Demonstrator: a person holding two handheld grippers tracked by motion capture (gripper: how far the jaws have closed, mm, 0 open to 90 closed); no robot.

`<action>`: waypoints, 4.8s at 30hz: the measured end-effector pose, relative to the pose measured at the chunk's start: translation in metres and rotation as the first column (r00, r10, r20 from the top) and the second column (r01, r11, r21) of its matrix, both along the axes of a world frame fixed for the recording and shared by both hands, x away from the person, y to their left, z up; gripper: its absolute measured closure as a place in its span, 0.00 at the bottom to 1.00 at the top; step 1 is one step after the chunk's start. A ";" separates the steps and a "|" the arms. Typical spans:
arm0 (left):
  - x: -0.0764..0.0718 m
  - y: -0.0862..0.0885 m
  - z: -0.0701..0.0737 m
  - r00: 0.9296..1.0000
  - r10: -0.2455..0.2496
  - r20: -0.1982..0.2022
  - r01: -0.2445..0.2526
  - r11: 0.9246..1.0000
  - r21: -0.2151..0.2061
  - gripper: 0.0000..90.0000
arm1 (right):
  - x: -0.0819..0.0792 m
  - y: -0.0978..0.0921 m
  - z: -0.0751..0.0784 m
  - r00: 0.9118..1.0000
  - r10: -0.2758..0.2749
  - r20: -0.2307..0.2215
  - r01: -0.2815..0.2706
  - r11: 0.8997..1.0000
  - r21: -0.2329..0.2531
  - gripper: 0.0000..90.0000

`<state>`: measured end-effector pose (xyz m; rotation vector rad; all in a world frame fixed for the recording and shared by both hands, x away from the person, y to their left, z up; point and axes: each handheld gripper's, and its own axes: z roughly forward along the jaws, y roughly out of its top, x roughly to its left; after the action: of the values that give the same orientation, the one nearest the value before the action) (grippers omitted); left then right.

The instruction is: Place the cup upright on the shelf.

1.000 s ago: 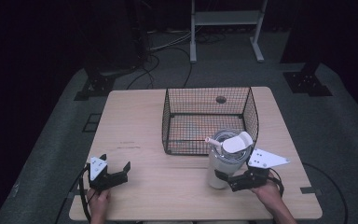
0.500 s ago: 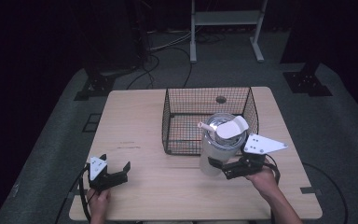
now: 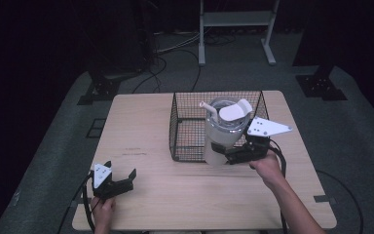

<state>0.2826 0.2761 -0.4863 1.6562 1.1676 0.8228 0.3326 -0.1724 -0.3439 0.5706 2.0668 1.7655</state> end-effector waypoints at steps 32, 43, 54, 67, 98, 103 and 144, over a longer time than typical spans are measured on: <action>0.000 0.002 0.000 1.000 0.001 0.005 -0.001 1.000 -0.020 0.00 | 0.104 0.047 0.009 0.999 -0.037 -0.039 0.035 0.998 -0.051 0.09; 0.000 0.003 0.000 1.000 0.001 0.005 -0.001 1.000 -0.021 0.00 | 0.132 0.058 -0.013 0.997 -0.041 -0.070 0.038 0.999 -0.037 0.09; 0.000 0.003 0.000 1.000 0.000 0.007 0.000 1.000 -0.022 0.00 | 0.145 0.067 -0.038 0.992 -0.044 -0.118 0.036 0.997 -0.065 0.09; 0.000 0.001 0.000 1.000 0.002 0.006 -0.002 1.000 -0.015 0.00 | 0.156 0.078 -0.056 0.988 -0.043 -0.151 0.026 0.993 -0.112 0.09; -0.001 0.000 0.000 1.000 0.000 0.012 0.000 1.000 -0.003 0.00 | 0.170 0.081 -0.079 0.985 -0.013 -0.170 -0.027 0.973 -0.228 0.09; -0.001 0.000 0.000 1.000 0.000 0.012 0.000 1.000 -0.002 0.00 | 0.171 0.078 -0.080 0.986 -0.004 -0.167 -0.033 0.974 -0.223 0.08; -0.001 0.000 0.000 1.000 0.005 0.010 -0.005 1.000 0.004 0.00 | 0.163 0.059 -0.074 0.982 -0.016 -0.186 -0.035 0.962 -0.270 0.08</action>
<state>0.2821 0.2762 -0.4867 1.6513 1.1648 0.8357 0.4953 -0.1132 -0.4183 0.6642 2.3919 1.4423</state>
